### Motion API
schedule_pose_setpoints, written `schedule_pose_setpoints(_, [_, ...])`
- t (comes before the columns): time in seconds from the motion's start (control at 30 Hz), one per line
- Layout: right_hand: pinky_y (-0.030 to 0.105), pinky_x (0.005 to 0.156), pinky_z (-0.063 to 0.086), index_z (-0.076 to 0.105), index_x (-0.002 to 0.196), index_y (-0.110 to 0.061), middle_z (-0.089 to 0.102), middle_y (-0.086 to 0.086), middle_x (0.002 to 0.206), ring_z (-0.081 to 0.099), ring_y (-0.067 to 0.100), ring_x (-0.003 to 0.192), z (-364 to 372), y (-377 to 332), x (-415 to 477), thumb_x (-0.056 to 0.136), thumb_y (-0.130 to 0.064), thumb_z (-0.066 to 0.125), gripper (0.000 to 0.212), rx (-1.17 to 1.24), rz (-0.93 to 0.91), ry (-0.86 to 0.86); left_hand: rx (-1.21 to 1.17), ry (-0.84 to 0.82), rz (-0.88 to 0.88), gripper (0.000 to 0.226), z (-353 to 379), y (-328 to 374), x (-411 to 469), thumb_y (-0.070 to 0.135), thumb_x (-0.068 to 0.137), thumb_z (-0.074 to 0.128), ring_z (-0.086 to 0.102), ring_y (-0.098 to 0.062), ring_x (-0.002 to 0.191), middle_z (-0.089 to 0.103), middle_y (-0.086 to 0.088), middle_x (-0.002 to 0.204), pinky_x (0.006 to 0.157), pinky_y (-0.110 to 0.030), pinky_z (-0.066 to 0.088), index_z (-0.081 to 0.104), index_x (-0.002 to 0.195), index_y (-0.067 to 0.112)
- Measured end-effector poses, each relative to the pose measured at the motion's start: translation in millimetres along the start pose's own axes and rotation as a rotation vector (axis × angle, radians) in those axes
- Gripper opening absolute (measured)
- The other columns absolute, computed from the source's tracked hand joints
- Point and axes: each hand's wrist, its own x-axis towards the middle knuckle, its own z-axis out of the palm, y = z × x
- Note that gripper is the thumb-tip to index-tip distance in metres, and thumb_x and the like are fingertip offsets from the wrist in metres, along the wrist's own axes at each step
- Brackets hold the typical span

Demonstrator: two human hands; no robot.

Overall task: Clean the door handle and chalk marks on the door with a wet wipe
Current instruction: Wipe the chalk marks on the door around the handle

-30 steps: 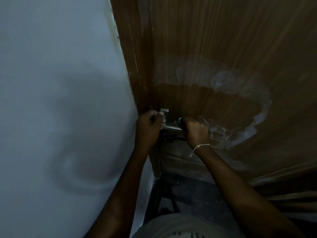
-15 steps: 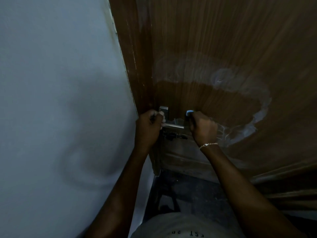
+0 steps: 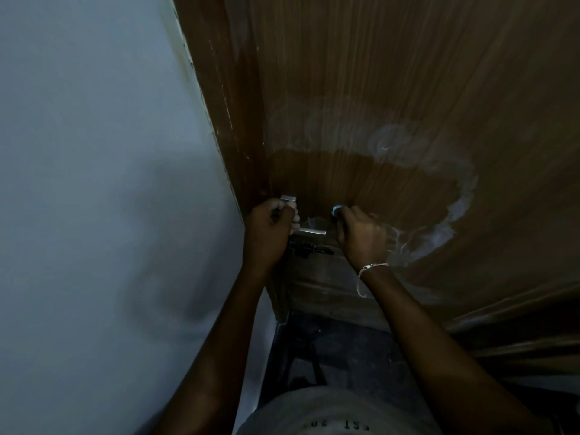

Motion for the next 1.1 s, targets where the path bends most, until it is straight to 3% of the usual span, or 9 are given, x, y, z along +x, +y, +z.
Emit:
schedule_pose_setpoints(0.1, [0.030, 0.054, 0.041, 0.063, 0.091, -0.022, 0.064, -0.001, 0.087, 0.064, 0.025, 0.077, -1, 18, -9, 0.086, -0.021, 0.062, 0.005, 0.005, 0.041, -0.075, -0.005, -0.008, 0.006, 0.018, 3, 1, 1, 0.024, 0.099, 0.057, 0.072, -0.009, 0.074, 0.072, -0.001, 0.084, 0.065, -0.016, 0.055, 0.068, 0.094, 0.011])
schedule_pose_setpoints(0.17, [0.026, 0.054, 0.037, 0.065, 0.096, -0.020, 0.065, 0.000, 0.088, 0.064, 0.024, 0.074, -9, 26, -9, 0.087, -0.019, 0.062, 0.009, 0.074, 0.118, 0.018, -0.009, -0.006, -0.003, 0.018, 2, 0, 2, 0.023, 0.099, 0.057, 0.072, -0.009, 0.075, 0.073, -0.001, 0.085, 0.065, -0.016, 0.054, 0.068, 0.096, 0.010])
schedule_pose_setpoints(0.23, [0.026, 0.057, 0.045, 0.067, 0.105, -0.020, 0.065, -0.001, 0.094, 0.063, 0.018, 0.077, -15, 20, -2, 0.090, -0.017, 0.061, 0.017, 0.145, 0.120, 0.081, 0.000, -0.005, -0.007, 0.020, 3, -1, 3, 0.023, 0.099, 0.057, 0.072, -0.009, 0.075, 0.073, -0.003, 0.087, 0.064, -0.016, 0.055, 0.068, 0.099, 0.007])
schedule_pose_setpoints(0.43, [0.028, 0.056, 0.043, 0.066, 0.093, -0.024, 0.067, -0.001, 0.086, 0.066, 0.024, 0.075, -10, 22, -15, 0.087, -0.025, 0.060, 0.009, -0.021, 0.112, -0.075, -0.018, -0.039, -0.003, 0.016, 13, -1, 5, 0.022, 0.098, 0.059, 0.073, -0.015, 0.075, 0.073, -0.004, 0.086, 0.063, -0.019, 0.055, 0.069, 0.096, 0.010])
schedule_pose_setpoints(0.57, [0.022, 0.052, 0.035, 0.065, 0.102, -0.022, 0.065, -0.001, 0.093, 0.064, 0.021, 0.071, -18, 29, -7, 0.090, -0.020, 0.062, 0.014, 0.081, 0.220, 0.078, -0.006, -0.019, -0.004, 0.019, 13, -6, 5, 0.021, 0.099, 0.058, 0.072, -0.017, 0.076, 0.073, -0.007, 0.087, 0.063, -0.017, 0.054, 0.069, 0.097, 0.006])
schedule_pose_setpoints(0.77, [0.025, 0.057, 0.044, 0.064, 0.100, -0.020, 0.065, 0.002, 0.089, 0.065, 0.024, 0.073, -5, 39, -20, 0.092, -0.022, 0.059, 0.010, 0.099, 0.147, -0.100, 0.014, -0.039, -0.012, 0.019, 22, -4, 5, 0.023, 0.098, 0.059, 0.073, -0.014, 0.077, 0.073, -0.003, 0.086, 0.064, -0.018, 0.054, 0.068, 0.101, 0.007])
schedule_pose_setpoints(0.83, [0.022, 0.058, 0.038, 0.066, 0.103, -0.018, 0.068, 0.006, 0.091, 0.066, 0.027, 0.074, -10, 50, -23, 0.091, -0.017, 0.062, 0.013, 0.129, 0.244, -0.036, 0.025, -0.038, -0.003, 0.020, 20, -3, 5, 0.023, 0.098, 0.058, 0.073, -0.014, 0.077, 0.073, -0.002, 0.086, 0.066, -0.019, 0.055, 0.068, 0.103, 0.006])
schedule_pose_setpoints(0.97, [0.032, 0.058, 0.051, 0.063, 0.106, -0.019, 0.065, 0.002, 0.099, 0.065, 0.023, 0.078, -20, 45, -13, 0.092, -0.018, 0.058, 0.015, 0.199, 0.248, 0.080, 0.038, -0.029, 0.013, 0.019, 21, -2, 4, 0.024, 0.099, 0.058, 0.074, -0.018, 0.078, 0.073, -0.004, 0.086, 0.071, -0.025, 0.058, 0.069, 0.098, 0.008])
schedule_pose_setpoints(1.1, [0.034, 0.055, 0.050, 0.061, 0.105, -0.020, 0.068, 0.006, 0.088, 0.066, 0.030, 0.073, -7, 50, -26, 0.091, -0.019, 0.060, 0.014, 0.155, 0.250, -0.089, 0.038, -0.059, 0.038, 0.017, 28, 2, 3, 0.025, 0.099, 0.058, 0.074, -0.022, 0.079, 0.073, -0.004, 0.085, 0.076, -0.034, 0.061, 0.068, 0.093, 0.013])
